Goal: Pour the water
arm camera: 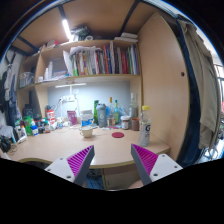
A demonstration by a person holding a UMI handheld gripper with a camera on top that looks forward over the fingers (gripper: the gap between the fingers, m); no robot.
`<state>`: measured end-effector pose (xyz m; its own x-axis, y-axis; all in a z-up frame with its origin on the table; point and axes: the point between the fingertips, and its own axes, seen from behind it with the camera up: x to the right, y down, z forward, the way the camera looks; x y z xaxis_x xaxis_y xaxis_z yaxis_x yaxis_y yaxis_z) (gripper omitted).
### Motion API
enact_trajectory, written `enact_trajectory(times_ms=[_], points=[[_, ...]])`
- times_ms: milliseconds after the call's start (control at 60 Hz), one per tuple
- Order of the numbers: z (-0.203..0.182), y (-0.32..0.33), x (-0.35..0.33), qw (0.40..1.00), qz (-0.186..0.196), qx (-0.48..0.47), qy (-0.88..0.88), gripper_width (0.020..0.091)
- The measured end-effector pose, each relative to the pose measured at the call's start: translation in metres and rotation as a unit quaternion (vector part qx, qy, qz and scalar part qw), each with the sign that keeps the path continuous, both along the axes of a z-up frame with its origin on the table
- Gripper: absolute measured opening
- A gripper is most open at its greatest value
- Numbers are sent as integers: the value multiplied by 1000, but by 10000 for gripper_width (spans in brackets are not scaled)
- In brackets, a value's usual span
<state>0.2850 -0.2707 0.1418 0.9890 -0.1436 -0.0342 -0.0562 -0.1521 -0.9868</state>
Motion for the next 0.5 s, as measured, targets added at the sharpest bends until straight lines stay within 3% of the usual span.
enact_trajectory(times_ms=[500], points=[[-1, 55, 55, 998, -22, 2, -50, 813]])
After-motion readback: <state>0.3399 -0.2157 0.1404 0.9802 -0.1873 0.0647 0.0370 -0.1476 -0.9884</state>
